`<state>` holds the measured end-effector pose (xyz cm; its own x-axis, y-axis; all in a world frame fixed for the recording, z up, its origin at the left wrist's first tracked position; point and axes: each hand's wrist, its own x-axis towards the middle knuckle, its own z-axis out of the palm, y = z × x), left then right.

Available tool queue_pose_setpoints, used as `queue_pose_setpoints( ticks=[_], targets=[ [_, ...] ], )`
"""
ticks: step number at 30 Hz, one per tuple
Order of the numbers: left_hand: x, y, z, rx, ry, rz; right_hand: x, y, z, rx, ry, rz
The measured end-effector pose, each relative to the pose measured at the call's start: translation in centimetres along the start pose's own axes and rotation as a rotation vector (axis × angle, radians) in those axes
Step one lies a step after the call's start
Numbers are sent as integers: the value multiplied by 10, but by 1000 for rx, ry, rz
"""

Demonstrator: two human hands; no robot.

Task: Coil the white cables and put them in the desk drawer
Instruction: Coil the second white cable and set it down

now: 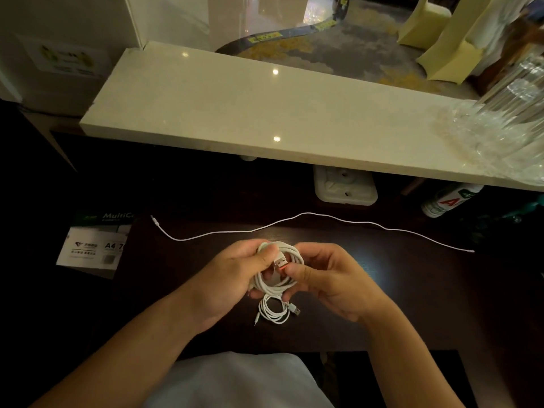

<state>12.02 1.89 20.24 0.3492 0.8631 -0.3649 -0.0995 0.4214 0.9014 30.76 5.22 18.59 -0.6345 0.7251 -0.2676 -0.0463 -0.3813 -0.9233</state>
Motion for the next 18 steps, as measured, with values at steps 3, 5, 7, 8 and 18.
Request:
queue_pose_setpoints(
  ticks=[3,5,7,8,18],
  targets=[
    [3,0,-3,-20,44,-113,3,4,7,-466,290,-198],
    [5,-2,-2,11,49,-171,4,6,13,-715,392,-414],
    [7,-1,-4,-159,-71,-191,4,7,17,-783,387,-545],
    [7,1,-5,-250,-122,-184,4,6,17,-774,406,-569],
    [5,-5,6,844,398,441,-1,5,29,-312,639,-464]
  ],
)
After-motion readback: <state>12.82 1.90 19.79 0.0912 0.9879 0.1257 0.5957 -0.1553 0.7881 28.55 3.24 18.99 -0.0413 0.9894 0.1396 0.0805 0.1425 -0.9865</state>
